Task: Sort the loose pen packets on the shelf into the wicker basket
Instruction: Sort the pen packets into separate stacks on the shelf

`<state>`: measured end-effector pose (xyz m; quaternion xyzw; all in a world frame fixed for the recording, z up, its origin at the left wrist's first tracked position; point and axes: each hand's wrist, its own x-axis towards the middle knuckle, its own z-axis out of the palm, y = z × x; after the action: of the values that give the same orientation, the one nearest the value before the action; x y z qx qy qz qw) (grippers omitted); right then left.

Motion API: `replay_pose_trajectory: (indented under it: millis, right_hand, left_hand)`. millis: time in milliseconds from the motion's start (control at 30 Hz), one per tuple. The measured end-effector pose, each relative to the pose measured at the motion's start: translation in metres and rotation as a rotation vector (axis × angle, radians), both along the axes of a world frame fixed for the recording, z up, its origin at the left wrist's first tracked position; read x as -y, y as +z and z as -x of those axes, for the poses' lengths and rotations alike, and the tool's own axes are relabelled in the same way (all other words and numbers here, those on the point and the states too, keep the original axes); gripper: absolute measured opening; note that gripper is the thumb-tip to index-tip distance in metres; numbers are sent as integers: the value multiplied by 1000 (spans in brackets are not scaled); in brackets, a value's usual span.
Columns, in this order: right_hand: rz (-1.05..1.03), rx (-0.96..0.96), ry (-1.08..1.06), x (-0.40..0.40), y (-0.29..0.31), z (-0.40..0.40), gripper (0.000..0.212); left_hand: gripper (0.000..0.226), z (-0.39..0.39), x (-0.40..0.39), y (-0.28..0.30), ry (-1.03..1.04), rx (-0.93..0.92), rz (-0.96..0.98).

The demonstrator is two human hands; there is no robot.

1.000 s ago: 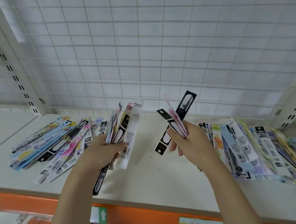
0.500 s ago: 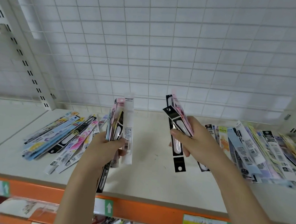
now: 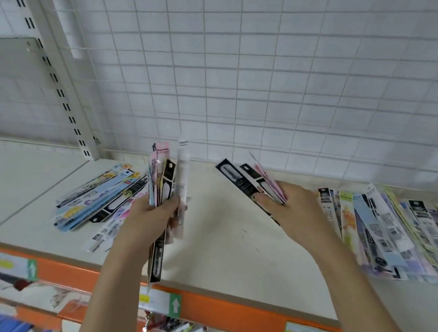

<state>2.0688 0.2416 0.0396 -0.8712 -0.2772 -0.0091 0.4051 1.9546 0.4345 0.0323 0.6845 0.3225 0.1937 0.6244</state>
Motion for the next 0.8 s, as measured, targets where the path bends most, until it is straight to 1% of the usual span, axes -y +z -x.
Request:
replay_pose_trajectory:
  millis: [67, 133, 267, 300, 400, 433, 500, 533, 567, 600, 633, 667, 733, 800]
  right_hand:
    - [-28, -35, 0, 0, -2, 0, 26]
    - [-52, -47, -19, 0, -1, 0, 21]
    - [-149, -55, -58, 0, -1, -3, 43]
    - [-177, -43, -62, 0, 0, -4, 43]
    - [-225, -46, -43, -1, 1, -5, 30]
    - [-233, -76, -45, -1, 2, -5, 30]
    - [-268, -108, -28, -3, 1, -5, 37]
    - [-281, -95, -28, -5, 0, -5, 31]
    - [-303, -81, -32, -6, 0, -6, 20]
    - [-344, -82, -38, -8, 2, -6, 11]
    - [-403, -90, -39, -9, 2, -6, 8]
    - [-473, -103, -37, -11, 4, -5, 8]
    - [-591, -101, -54, -15, 4, -6, 10]
    - [-660, -80, -94, -21, -3, -6, 10]
  left_hand:
    - [33, -1, -1, 0, 12, 11, 21]
    - [36, -2, -2, 0, 7, 29, 7]
    - [31, -6, -1, 0, 17, 54, -93]
    - [28, -8, 1, 0, 29, 75, -114]
    - [22, -15, 8, 2, 72, 158, -192]
    - [22, -17, 11, 3, 75, 185, -217]
    - [20, -21, 16, 4, 63, 220, -250]
    - [18, -23, 18, 4, 56, 236, -256]
    - [17, -25, 20, 4, 49, 254, -260]
    - [16, -26, 21, 3, 43, 274, -262]
    - [14, -26, 23, 3, 34, 299, -261]
    - [12, -27, 26, 3, 27, 325, -262]
    - [16, -28, 33, 2, 43, 372, -255]
    - [19, -32, 39, -3, 82, 390, -233]
